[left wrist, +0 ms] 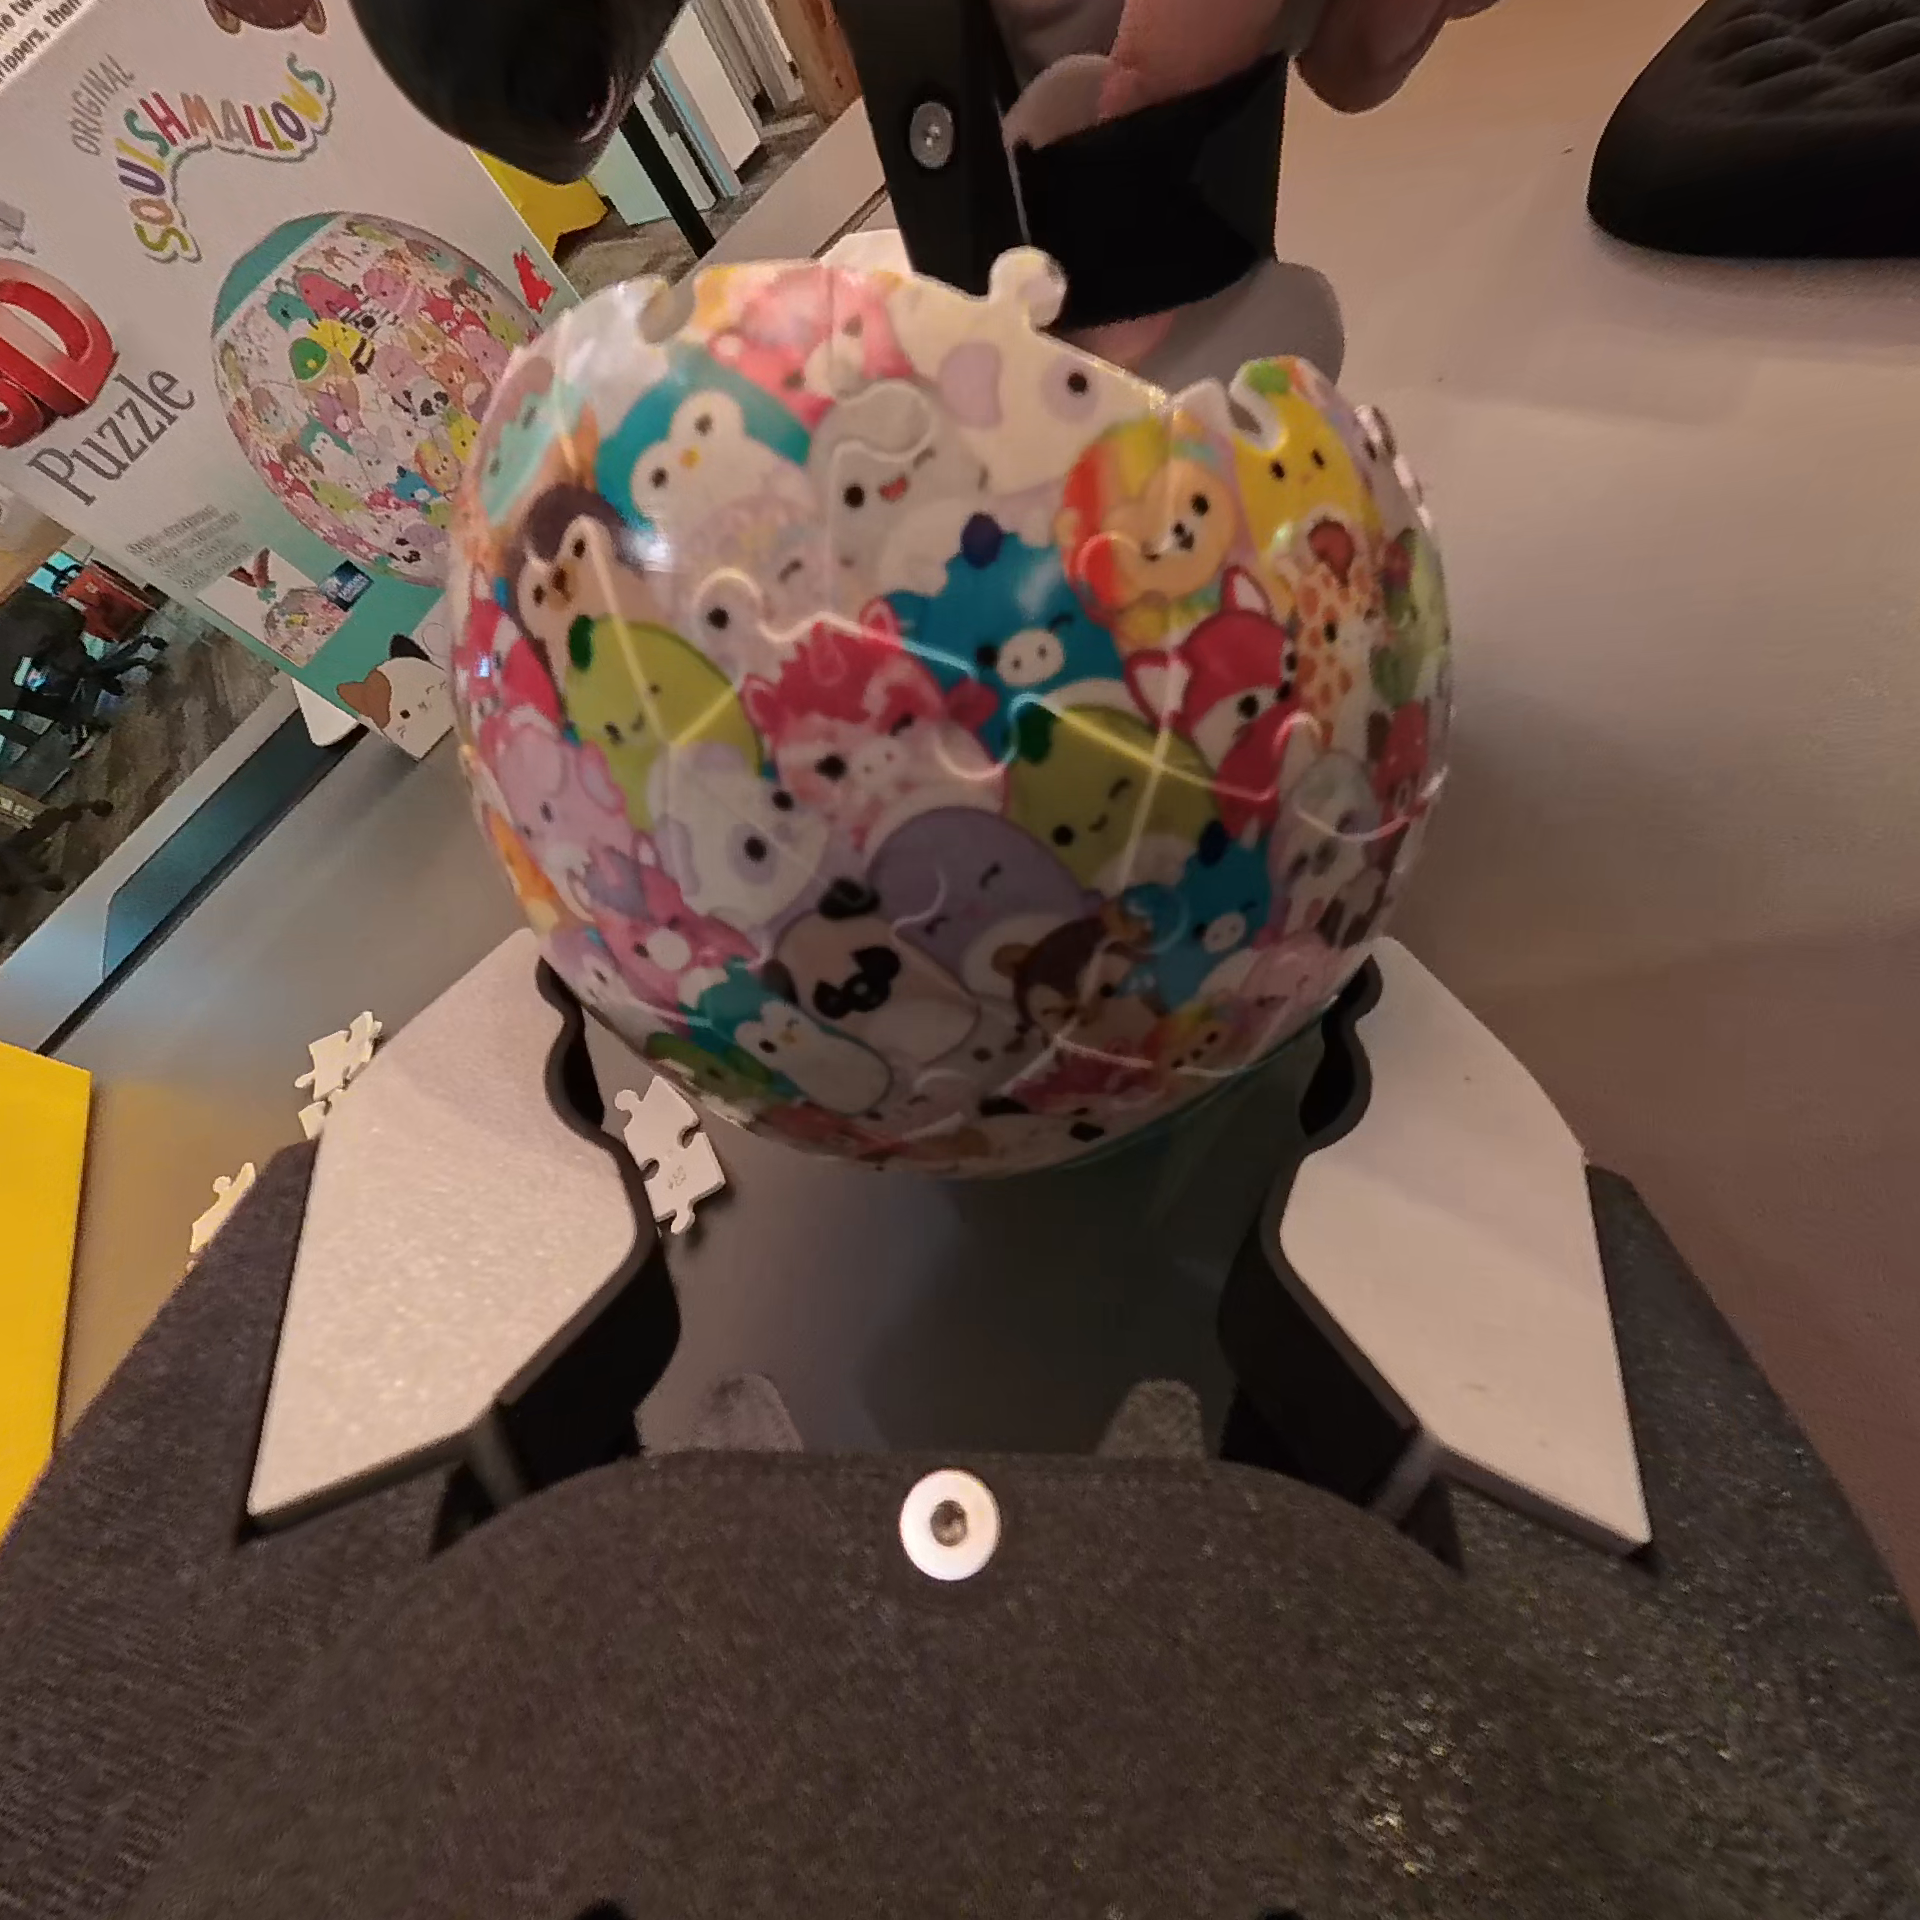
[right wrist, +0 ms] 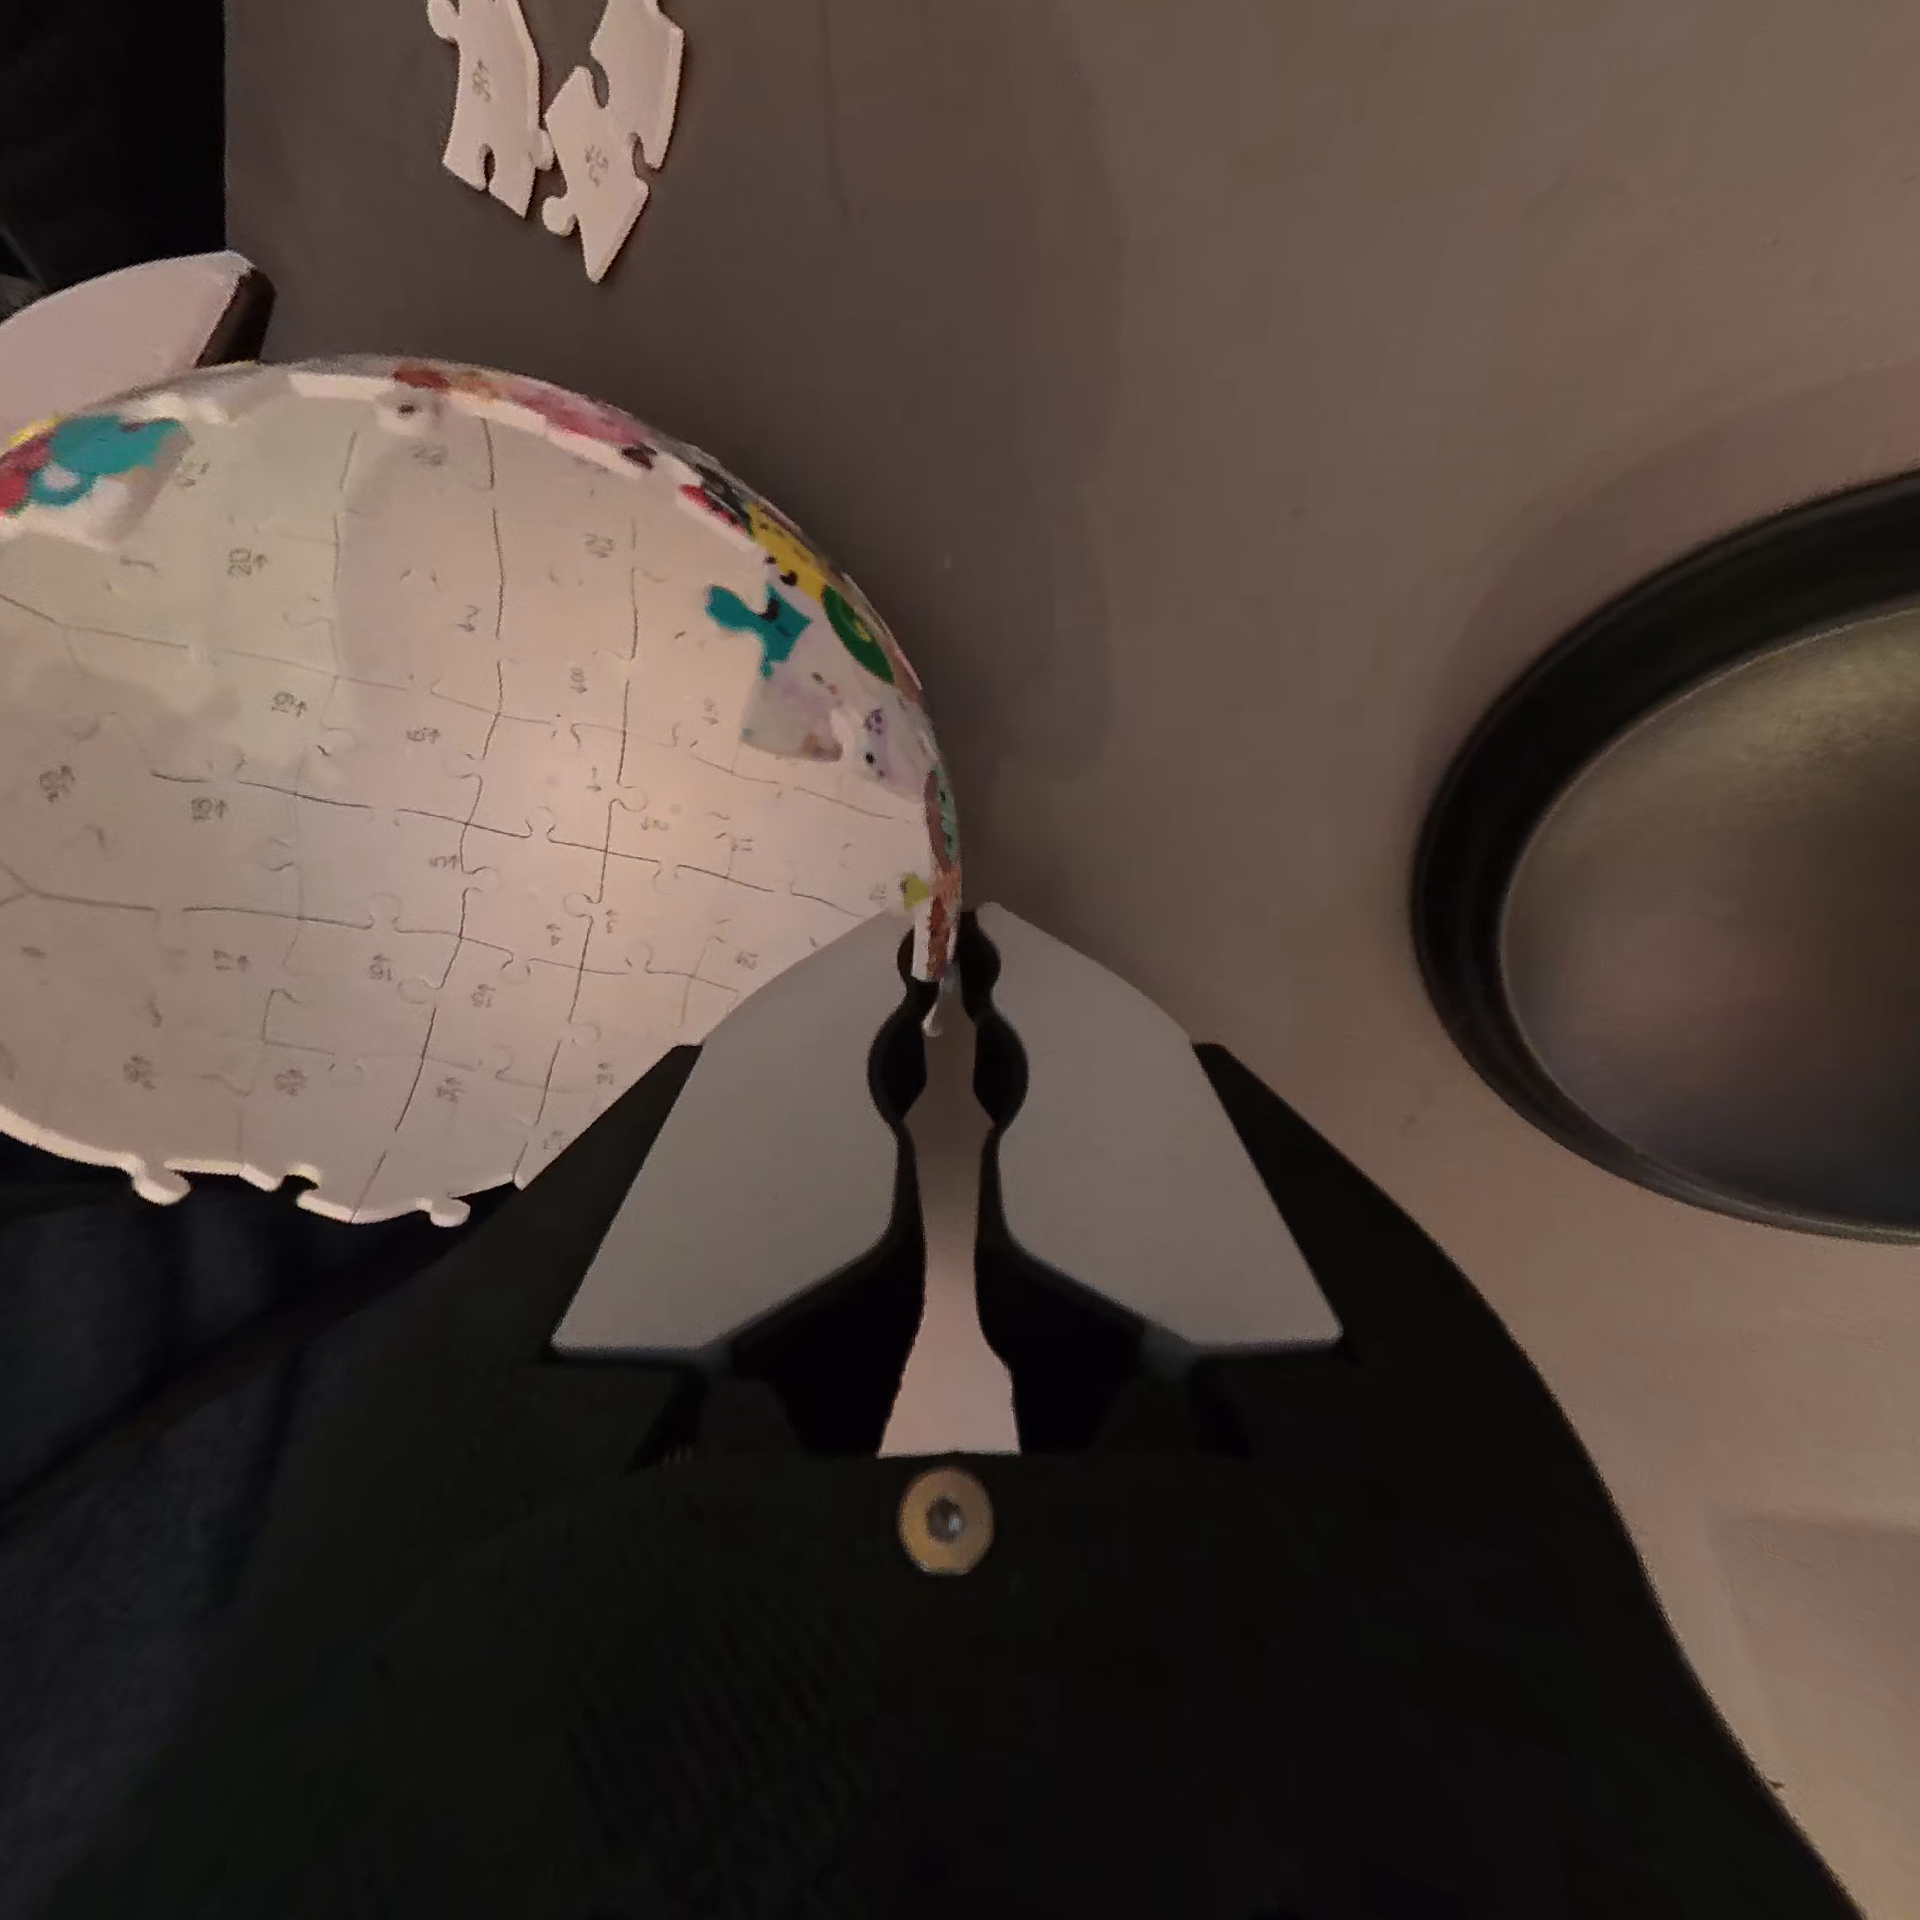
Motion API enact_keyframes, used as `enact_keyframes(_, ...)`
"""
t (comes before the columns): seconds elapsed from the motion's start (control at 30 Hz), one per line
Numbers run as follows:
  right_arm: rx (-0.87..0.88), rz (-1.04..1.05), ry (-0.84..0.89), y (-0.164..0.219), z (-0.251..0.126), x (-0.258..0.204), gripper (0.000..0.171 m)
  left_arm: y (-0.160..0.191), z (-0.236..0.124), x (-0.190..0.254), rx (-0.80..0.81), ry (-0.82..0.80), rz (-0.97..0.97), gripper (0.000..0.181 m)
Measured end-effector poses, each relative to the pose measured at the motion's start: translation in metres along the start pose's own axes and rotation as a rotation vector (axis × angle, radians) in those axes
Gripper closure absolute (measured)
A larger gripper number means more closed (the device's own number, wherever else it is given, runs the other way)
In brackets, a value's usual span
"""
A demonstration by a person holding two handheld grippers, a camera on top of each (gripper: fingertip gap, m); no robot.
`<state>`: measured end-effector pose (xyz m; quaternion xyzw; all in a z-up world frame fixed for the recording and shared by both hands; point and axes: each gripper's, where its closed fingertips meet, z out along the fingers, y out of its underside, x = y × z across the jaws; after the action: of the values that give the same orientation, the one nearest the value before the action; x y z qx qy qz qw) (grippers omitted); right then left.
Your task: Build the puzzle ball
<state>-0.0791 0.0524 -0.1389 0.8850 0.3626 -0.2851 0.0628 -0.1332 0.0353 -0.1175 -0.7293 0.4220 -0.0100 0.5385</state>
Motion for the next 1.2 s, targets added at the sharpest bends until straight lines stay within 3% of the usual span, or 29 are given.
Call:
enact_keyframes(0.2, 0.005, -0.032, 0.03, -0.002, -0.001, 0.0, 0.166, 0.001, 0.0, -0.001, -0.003, -0.008, -0.003, 0.048)
enact_keyframes(0.3, 0.035, -0.066, 0.073, -0.003, -0.012, -0.002, 0.15, 0.002, -0.001, -0.001, -0.01, 0.0, -0.01, 0.048)
enact_keyframes(0.6, 0.387, -0.125, 0.059, 0.005, -0.07, -0.015, 0.145, 0.007, -0.004, 0.0, -0.031, 0.023, -0.032, 0.048)
enact_keyframes(0.87, 0.422, -0.064, -0.097, 0.061, -0.013, -0.03, 0.145, 0.015, -0.018, 0.004, -0.043, 0.049, -0.043, 0.049)
enact_keyframes(1.2, 0.432, -0.26, 0.013, 0.051, 0.023, -0.052, 0.146, 0.026, -0.044, 0.014, -0.066, 0.061, -0.023, 0.052)
